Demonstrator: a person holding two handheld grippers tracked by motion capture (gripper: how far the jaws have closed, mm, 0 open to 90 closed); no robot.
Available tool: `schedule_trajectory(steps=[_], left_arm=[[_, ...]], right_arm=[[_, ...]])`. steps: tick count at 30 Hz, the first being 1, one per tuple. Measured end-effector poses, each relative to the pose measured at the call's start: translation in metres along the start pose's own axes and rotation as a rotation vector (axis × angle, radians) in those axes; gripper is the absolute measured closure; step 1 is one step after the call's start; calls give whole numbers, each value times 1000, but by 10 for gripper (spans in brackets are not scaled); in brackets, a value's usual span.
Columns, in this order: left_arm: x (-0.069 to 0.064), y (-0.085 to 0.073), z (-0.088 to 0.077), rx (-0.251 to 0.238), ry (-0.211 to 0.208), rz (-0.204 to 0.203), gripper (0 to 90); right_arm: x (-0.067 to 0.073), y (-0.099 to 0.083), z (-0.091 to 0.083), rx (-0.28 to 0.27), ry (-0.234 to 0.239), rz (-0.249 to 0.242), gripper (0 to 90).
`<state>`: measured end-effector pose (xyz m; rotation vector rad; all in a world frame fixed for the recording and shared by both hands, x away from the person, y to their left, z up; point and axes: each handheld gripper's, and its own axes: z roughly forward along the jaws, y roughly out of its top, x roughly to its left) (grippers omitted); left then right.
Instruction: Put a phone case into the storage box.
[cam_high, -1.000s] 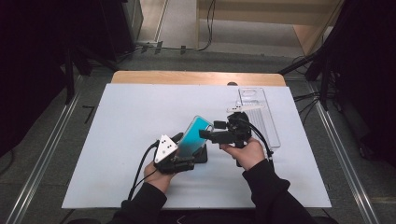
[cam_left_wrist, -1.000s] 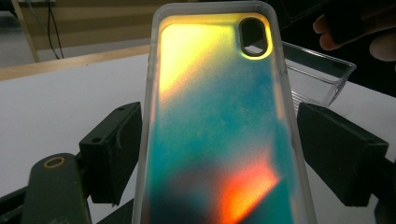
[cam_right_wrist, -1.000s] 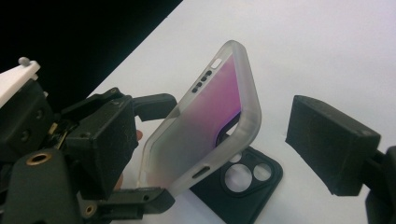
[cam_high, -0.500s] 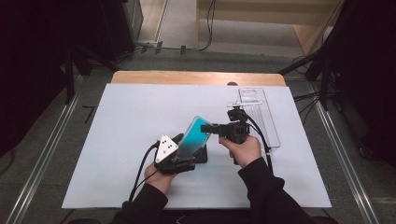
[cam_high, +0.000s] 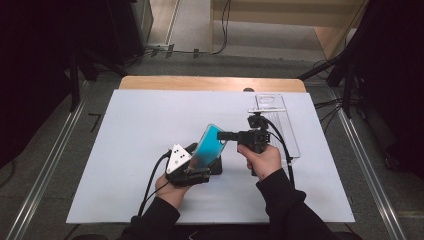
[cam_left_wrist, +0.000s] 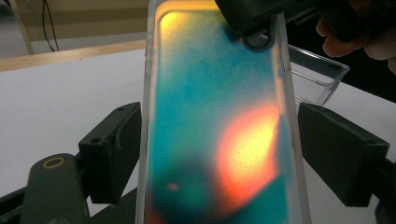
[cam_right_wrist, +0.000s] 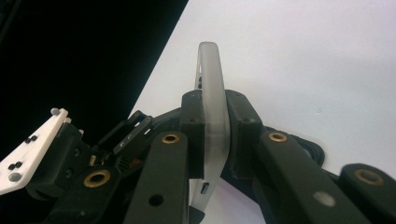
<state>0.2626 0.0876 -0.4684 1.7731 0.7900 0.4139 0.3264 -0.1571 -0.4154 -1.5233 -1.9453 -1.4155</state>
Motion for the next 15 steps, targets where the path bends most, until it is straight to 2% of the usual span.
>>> schedule_trajectory(steps=[3,6,10,12,15], left_arm=[[0,4,-1,21,-12,-19,161],[0,9,-4,57,-27,-20,156],[0,13,-7,89,-43,-43,138],[1,16,-9,126,-62,-50,138],[2,18,-8,184,-88,-58,138]], right_arm=[[3,1,-1,3,-2,-13,769],[7,1,-1,5,-18,-43,770],[9,1,-2,7,-59,-72,770],[9,1,-2,7,-73,-81,771],[11,1,-3,4,-113,-122,770]])
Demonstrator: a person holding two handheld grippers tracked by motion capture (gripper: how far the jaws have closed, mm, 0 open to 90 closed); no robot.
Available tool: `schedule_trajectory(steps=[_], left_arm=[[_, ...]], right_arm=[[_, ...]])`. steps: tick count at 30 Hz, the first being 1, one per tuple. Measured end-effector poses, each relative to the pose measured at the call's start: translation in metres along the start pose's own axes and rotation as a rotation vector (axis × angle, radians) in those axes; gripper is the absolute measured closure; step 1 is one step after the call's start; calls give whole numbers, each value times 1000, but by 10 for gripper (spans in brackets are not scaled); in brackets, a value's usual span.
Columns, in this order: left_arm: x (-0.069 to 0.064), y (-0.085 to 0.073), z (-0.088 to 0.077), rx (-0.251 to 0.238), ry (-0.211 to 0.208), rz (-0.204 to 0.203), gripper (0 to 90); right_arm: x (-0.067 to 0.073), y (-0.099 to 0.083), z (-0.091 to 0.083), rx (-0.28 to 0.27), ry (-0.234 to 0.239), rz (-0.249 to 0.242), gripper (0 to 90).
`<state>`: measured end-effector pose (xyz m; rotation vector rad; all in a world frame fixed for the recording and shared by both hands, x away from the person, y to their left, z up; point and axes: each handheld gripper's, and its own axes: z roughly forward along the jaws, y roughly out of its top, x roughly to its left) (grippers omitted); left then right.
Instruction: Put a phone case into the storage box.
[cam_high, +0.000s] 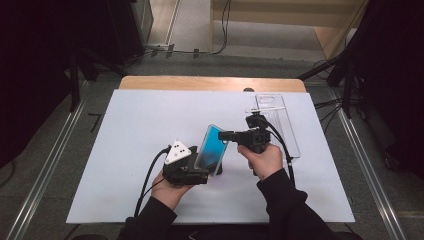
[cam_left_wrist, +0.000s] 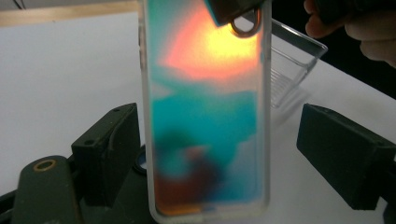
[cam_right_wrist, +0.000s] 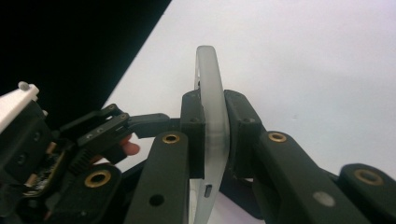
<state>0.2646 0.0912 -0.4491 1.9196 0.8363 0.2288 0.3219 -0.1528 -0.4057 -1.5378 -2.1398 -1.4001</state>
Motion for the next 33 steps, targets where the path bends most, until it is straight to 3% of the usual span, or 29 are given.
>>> schedule_trajectory(steps=[7,13,22,24,27,31,33], left_arm=[[4,4,2,83,-60,-30,138],[11,9,3,162,-67,-45,139],[24,18,-5,210,-117,-65,160],[28,20,-8,219,-119,-61,177],[32,24,-11,242,-127,-20,184],[36,29,-12,250,-159,-11,184],[36,30,-12,247,-160,-6,184]], right_arm=[[5,0,-3,-25,-66,-78,770],[7,-2,-6,-41,-104,-159,770],[7,-1,-12,-52,-85,-249,769],[8,-2,-15,-52,-82,-279,770],[8,-1,-16,-43,-62,-306,770],[9,-1,-16,-18,-26,-352,770],[10,-1,-15,11,-17,-400,770]])
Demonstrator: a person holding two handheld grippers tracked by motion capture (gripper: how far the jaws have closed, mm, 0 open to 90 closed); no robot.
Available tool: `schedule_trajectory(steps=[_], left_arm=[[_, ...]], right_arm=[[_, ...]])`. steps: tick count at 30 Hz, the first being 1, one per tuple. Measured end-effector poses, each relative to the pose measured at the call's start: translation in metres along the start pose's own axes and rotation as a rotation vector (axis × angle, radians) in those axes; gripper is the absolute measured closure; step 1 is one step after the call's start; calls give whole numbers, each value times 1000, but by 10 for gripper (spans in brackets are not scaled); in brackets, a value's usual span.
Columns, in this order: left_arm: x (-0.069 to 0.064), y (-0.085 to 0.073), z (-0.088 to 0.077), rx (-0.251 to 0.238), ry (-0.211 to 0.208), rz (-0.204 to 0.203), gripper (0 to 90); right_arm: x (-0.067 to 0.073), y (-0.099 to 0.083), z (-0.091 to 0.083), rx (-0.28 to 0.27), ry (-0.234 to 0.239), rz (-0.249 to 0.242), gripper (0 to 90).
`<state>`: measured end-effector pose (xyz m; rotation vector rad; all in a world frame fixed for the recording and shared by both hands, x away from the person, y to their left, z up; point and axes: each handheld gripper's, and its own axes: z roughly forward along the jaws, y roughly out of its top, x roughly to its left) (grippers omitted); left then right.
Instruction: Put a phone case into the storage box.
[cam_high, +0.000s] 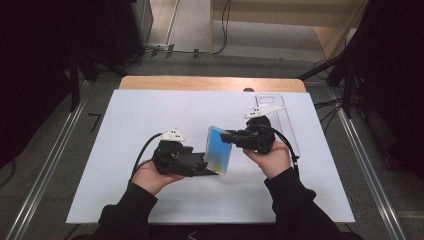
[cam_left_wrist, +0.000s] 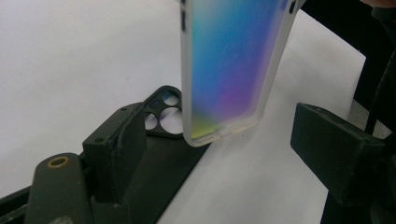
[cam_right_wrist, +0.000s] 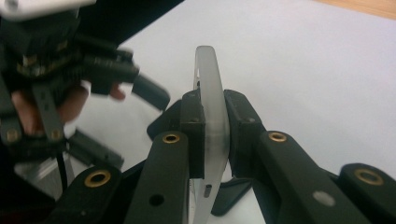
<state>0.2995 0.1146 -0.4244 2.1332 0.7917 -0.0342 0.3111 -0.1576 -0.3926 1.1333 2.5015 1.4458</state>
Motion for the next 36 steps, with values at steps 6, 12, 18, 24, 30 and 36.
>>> schedule_trajectory(steps=[6,12,18,24,30,36], left_arm=[[3,7,-5,1,-16,40,184],[4,14,-10,3,-42,77,184],[10,22,-14,3,-91,93,193],[10,29,-13,22,-136,121,226],[5,38,-8,61,-189,174,275],[3,46,-7,70,-224,202,422]], right_arm=[[-2,-1,1,20,38,-47,770],[-3,-1,2,36,117,-81,770],[1,1,2,63,173,-191,769],[2,4,-2,76,217,-255,769],[2,5,-1,93,257,-270,769],[3,4,0,104,277,-301,769]])
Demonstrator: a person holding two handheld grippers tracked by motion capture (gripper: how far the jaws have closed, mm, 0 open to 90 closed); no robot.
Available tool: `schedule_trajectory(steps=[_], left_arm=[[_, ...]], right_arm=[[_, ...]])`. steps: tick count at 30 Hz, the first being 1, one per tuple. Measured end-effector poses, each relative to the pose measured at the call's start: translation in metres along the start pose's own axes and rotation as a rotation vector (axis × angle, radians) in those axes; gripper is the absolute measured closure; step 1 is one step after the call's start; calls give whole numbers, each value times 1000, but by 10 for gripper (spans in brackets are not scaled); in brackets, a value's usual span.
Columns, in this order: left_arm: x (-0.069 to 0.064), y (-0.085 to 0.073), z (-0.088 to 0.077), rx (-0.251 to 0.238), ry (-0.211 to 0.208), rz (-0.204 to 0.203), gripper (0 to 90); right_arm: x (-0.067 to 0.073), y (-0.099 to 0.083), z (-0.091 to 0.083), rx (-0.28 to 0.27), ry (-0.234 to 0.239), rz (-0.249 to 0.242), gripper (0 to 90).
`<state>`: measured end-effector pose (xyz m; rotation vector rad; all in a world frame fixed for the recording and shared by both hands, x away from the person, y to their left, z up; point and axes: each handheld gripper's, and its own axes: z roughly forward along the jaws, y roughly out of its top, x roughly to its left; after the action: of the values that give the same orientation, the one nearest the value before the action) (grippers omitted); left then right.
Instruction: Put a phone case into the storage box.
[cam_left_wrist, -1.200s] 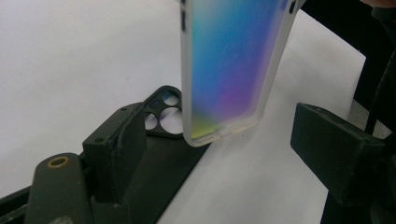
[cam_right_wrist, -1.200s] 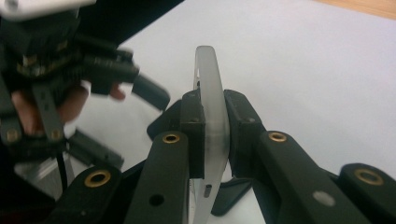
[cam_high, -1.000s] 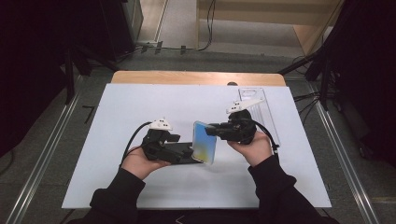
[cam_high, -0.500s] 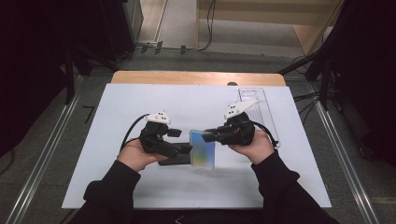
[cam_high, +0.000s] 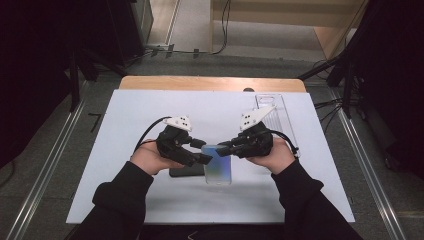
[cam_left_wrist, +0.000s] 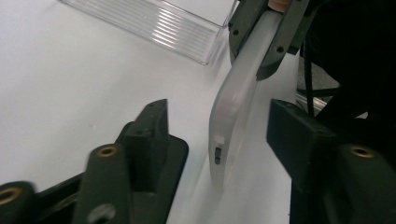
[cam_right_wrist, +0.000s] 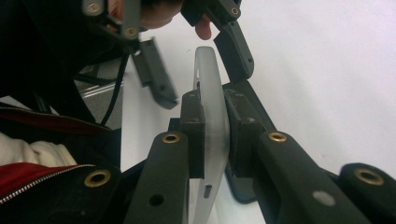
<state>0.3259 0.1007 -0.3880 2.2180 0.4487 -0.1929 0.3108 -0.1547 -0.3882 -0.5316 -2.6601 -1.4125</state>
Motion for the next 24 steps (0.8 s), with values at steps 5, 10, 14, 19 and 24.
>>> schedule_trajectory(steps=[5,10,14,19,24], left_arm=[[6,0,1,15,-37,-8,605],[7,-3,2,19,-80,44,799],[7,-4,1,21,-90,59,805],[7,-3,-2,4,-98,47,810],[7,-2,-7,5,-85,-5,810]], right_arm=[[0,0,0,4,20,1,769],[-2,0,1,7,32,3,769],[-3,-1,2,14,46,6,769],[-2,-1,2,5,55,27,762],[-2,1,-5,-55,-1,72,560]])
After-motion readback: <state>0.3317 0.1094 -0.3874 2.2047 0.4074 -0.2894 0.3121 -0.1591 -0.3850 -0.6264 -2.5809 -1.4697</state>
